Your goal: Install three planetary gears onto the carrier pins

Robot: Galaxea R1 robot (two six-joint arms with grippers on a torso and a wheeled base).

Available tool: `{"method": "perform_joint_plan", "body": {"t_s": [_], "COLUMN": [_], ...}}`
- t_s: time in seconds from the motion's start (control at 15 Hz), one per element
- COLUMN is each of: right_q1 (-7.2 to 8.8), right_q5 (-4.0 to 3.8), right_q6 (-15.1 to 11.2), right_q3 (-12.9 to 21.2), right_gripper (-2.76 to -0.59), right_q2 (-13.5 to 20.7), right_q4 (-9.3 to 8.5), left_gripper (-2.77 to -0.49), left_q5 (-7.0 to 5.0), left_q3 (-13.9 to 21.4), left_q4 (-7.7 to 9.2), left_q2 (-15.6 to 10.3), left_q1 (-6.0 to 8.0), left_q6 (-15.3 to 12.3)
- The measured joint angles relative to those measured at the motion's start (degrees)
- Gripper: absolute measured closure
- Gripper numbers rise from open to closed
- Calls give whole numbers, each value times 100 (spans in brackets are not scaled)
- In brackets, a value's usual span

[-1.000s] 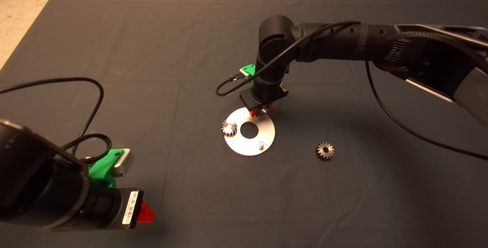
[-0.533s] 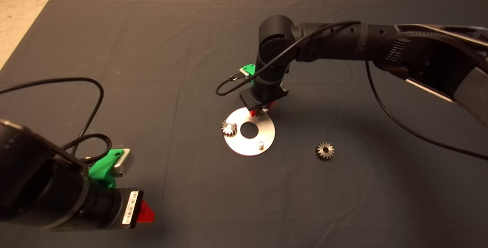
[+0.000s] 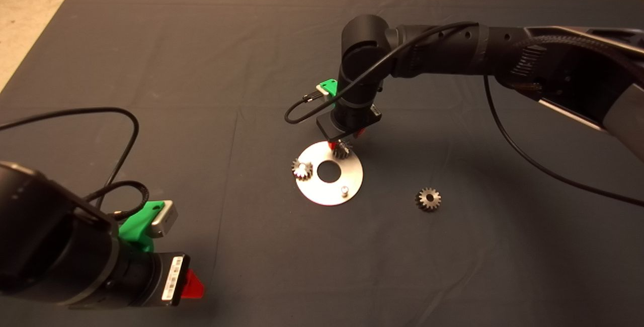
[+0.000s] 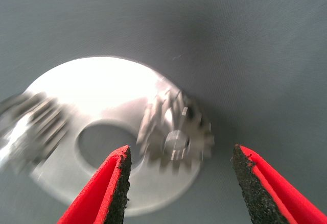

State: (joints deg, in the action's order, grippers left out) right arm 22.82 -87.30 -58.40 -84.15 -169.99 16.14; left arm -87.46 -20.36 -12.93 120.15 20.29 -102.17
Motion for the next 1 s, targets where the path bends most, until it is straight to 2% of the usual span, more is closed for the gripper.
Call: {"method": "perform_joint_plan", "body": {"t_s": [0.13, 0.2, 0.27, 0.4, 0.53, 0.67, 0.73, 0.8, 0.93, 1.0], "right_q1": [377, 504, 549, 527, 532, 529, 529, 527, 464, 422], "right_q5": [-7, -5, -5, 6, 4, -40, -93, -104, -57, -7], "right_q6": [-186, -309, -396, -486, -562, -612, -623, -641, -642, -645], "right_q3": [825, 1231, 1596, 2121, 2484, 2688, 2775, 2917, 3241, 3349], "right_gripper": [-159, -160, -160, -160, -160, -160, -160, -160, -160, -160], "right_q2": [165, 280, 412, 725, 1277, 1871, 2070, 2198, 2368, 2468], "right_q4": [4, 6, 6, 4, 4, 9, 15, 15, 12, 11], "left_gripper": [-204, -204, -204, -204, -204, -204, -204, -204, -204, -204], "left_q5": [5, 2, 0, 2, 3, 2, 5, 5, 5, 0], "left_q3": [0, 0, 0, 0, 0, 0, 0, 0, 0, 0], "left_q4": [-1, 1, -1, -1, 1, -1, -1, -1, 1, 1], "left_q2": [0, 0, -2, 0, 0, -2, -2, -2, -18, -39], "left_q1": [0, 0, 0, 0, 0, 0, 0, 0, -2, -2], "left_q6": [0, 0, 0, 10, 52, 84, 90, 110, 215, 245]}}
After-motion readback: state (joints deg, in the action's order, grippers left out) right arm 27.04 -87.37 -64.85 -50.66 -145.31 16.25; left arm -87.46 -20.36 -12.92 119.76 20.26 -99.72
